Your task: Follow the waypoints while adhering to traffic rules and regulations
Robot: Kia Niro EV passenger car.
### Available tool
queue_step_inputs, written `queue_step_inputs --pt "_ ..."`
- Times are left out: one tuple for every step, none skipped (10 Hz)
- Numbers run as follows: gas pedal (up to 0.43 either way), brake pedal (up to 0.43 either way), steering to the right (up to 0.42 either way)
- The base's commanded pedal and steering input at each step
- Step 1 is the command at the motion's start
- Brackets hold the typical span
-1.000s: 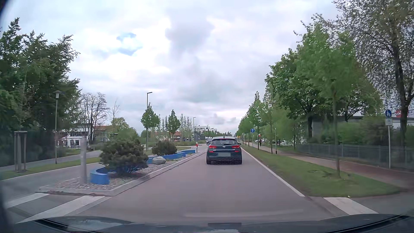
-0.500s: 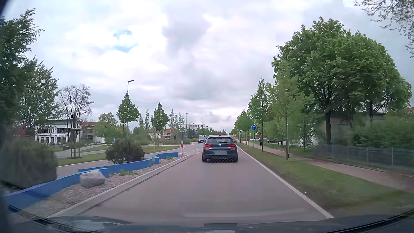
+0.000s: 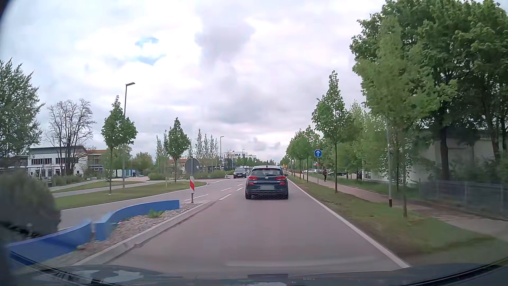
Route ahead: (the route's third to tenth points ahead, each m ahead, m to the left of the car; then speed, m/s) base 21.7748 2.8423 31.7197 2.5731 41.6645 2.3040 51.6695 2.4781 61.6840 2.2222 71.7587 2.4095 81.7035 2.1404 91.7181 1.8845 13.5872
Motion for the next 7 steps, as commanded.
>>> queue_step_inputs --pt "0.157 0.012 0.002" --pt "0.169 0.006 0.001" --pt "0.169 0.012 0.001" --pt "0.169 0.012 0.001" --pt "0.177 0.012 0.001" --pt "0.177 0.012 0.001" --pt "0.177 0.006 0.000"
